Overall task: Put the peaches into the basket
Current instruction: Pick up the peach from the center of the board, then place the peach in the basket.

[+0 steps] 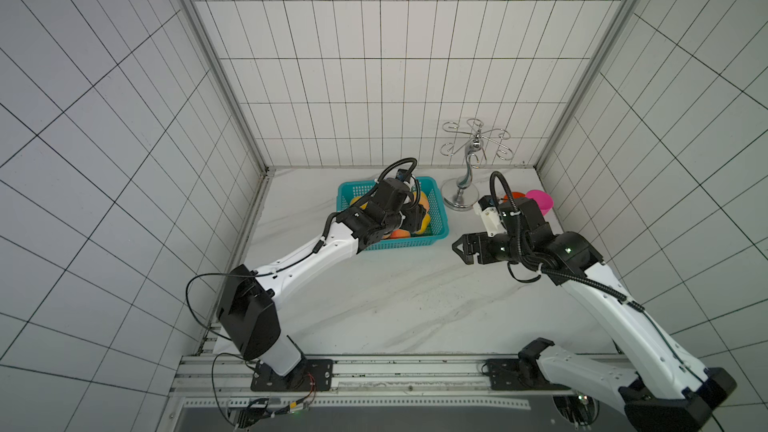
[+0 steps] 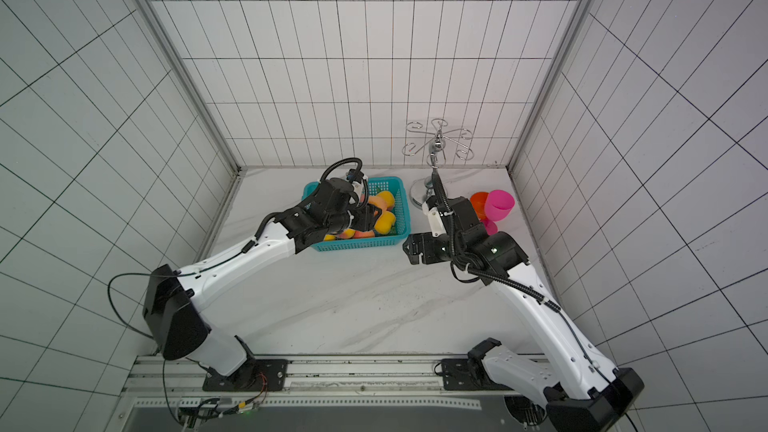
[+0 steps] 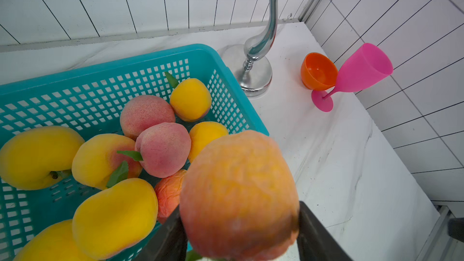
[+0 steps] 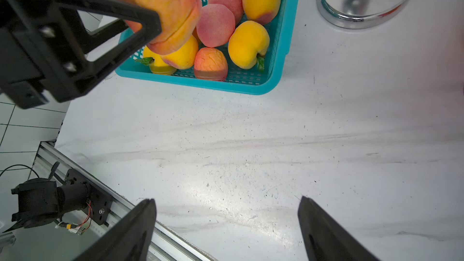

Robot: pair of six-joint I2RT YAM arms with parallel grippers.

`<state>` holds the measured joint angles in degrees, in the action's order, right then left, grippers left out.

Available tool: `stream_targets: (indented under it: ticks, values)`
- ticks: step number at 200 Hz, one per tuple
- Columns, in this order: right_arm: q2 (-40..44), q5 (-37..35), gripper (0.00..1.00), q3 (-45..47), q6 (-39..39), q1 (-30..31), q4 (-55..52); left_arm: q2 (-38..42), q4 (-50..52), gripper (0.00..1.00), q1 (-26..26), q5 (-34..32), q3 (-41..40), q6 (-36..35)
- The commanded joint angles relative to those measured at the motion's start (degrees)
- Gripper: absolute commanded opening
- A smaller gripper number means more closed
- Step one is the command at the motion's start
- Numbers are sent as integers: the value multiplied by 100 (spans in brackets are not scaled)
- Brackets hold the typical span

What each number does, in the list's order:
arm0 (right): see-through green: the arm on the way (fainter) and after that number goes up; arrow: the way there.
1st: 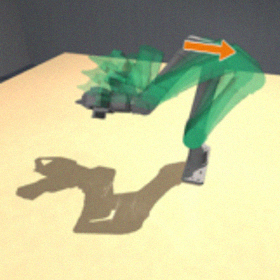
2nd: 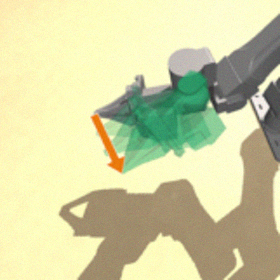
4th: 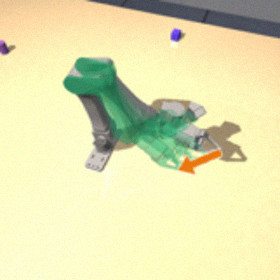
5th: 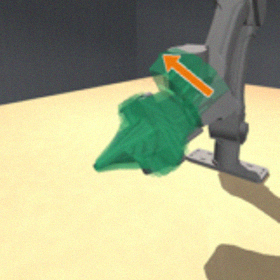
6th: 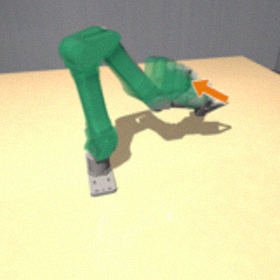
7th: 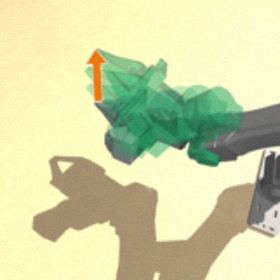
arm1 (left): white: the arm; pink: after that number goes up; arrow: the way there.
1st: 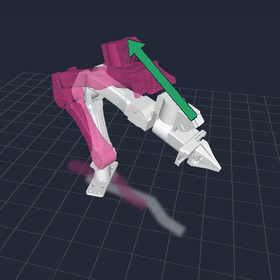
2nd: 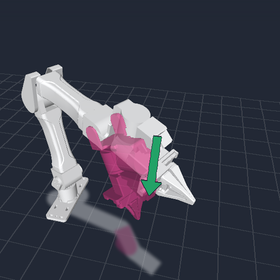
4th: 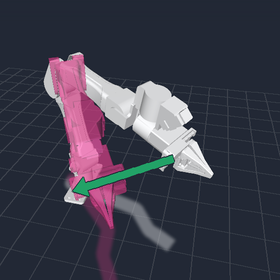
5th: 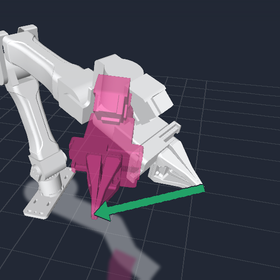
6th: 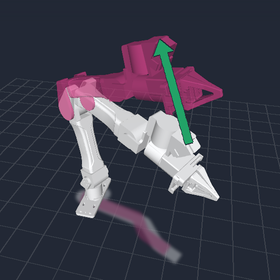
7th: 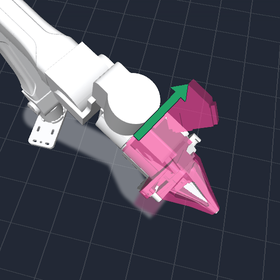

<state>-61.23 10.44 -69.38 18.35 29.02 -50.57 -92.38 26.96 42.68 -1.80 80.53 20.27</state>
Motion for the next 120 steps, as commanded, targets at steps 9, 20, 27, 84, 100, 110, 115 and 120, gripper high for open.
stream_targets:
  ticks: [9,20,27,84,100,110,115,120]
  values:
    - [-148,71,92,-379,-238,-145,-229,-420,154,61,-31,-110,376,-475]
    - [-169,118,92,-417,-278,-190,-272,-580,230,61,-40,-196,468,-522]
    - [-185,140,92,-427,-299,-223,-285,-686,246,61,-49,-222,512,-539]
    - [-203,260,92,-332,-306,-387,-296,-1310,272,61,-58,-182,688,-644]
    - [-221,289,92,-330,-306,-414,-297,-1411,327,61,-57,-147,731,-633]
    - [-241,299,92,-344,-306,-431,-296,-1481,349,61,-58,-115,751,-634]
    - [-251,309,92,-339,-306,-438,-295,-1508,362,61,-58,-102,758,-634]
    - [-257,309,92,-339,-306,-441,-294,-1539,379,61,-58,-86,768,-638]
